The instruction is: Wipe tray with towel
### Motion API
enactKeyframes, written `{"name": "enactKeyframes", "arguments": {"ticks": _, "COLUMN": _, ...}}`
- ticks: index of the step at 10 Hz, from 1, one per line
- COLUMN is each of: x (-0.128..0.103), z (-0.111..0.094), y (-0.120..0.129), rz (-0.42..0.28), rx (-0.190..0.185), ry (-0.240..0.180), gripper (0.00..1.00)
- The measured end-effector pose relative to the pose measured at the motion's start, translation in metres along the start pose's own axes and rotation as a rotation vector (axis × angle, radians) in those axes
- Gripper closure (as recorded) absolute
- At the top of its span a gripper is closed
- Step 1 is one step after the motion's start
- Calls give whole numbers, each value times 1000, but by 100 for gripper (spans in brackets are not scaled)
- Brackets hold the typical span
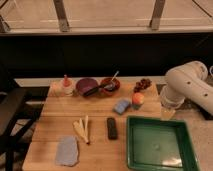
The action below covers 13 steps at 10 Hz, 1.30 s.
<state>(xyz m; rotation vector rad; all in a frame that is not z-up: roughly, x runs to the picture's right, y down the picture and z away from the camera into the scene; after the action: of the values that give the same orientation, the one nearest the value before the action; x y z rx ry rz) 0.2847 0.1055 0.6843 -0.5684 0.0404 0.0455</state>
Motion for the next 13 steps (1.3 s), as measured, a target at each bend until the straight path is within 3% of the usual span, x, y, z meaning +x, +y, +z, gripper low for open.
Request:
{"name": "enactKeyframes", "arguments": {"ticks": 9, "x": 0, "z": -1, "y": -2, "rz": -9, "rx": 2, "ry": 0, "gripper": 35}}
{"name": "enactKeyframes", "arguments": {"ticks": 10, "x": -3, "z": -4, "y": -6, "rz": -52, "rx": -14, "ry": 10, "gripper": 35}}
{"name": "enactKeyframes", "arguments": {"ticks": 13, "x": -40, "z": -8, "y": -19, "rz": -270, "rx": -47, "ry": -19, "gripper": 35}}
